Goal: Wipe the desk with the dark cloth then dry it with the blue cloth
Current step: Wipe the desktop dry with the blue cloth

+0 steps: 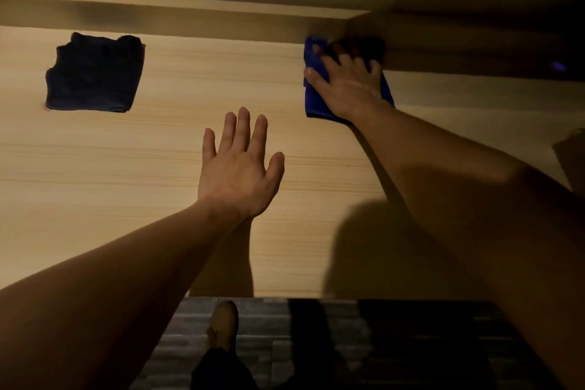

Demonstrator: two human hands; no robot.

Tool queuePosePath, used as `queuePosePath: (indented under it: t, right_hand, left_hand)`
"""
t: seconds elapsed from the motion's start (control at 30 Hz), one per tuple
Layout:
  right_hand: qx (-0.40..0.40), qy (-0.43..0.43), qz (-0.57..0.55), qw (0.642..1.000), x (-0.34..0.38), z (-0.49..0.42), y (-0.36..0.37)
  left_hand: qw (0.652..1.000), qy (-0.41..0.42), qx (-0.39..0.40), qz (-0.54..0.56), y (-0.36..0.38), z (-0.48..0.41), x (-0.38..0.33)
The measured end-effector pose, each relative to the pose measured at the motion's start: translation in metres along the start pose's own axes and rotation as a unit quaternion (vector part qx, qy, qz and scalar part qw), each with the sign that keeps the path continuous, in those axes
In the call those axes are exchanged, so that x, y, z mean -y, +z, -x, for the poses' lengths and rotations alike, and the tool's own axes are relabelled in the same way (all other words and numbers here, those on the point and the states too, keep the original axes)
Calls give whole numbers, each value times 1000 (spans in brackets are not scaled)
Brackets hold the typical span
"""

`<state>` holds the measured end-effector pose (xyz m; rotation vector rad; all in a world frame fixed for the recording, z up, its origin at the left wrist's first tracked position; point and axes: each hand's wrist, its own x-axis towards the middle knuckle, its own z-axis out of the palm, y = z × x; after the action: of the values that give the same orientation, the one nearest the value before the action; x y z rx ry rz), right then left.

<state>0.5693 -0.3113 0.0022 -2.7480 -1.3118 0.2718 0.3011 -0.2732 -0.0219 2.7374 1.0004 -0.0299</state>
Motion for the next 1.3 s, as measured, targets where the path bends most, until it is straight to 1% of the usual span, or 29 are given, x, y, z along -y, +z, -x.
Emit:
queuePosePath:
  t: [0.17,0.27,0.43,0.67,0.9,1.03,1.13,1.2,1.3]
  right_hand:
    - [27,7,21,999,-2,6,5]
    - [17,12,28,999,1,22,10]
    - [1,-8,9,1000,1,57,18]
    - [-4,-32,-10,999,8,135,33]
    - [-6,-49,-5,999,17,216,44]
    - [4,-54,-5,999,22,257,50]
    - [15,-56,3,998,24,286,54]
    - [13,-57,-4,998,26,304,54]
    - [-14,-60,-30,998,27,327,51]
  left_hand:
    - [1000,-2,2,-6,-2,0,-1]
    - [1000,-2,3,-9,-3,0,-2]
    - [1000,-3,5,-17,-3,0,-1]
    - [1000,3,7,-15,-4,0,-1]
    - [1000,8,13,-13,-9,1,-2]
    - [999,10,33,-14,-13,1,-3]
    - [998,5,64,-13,-19,-4,-3]
    - [998,3,61,0,-25,-5,-10]
    - [997,62,28,43,-25,5,-42]
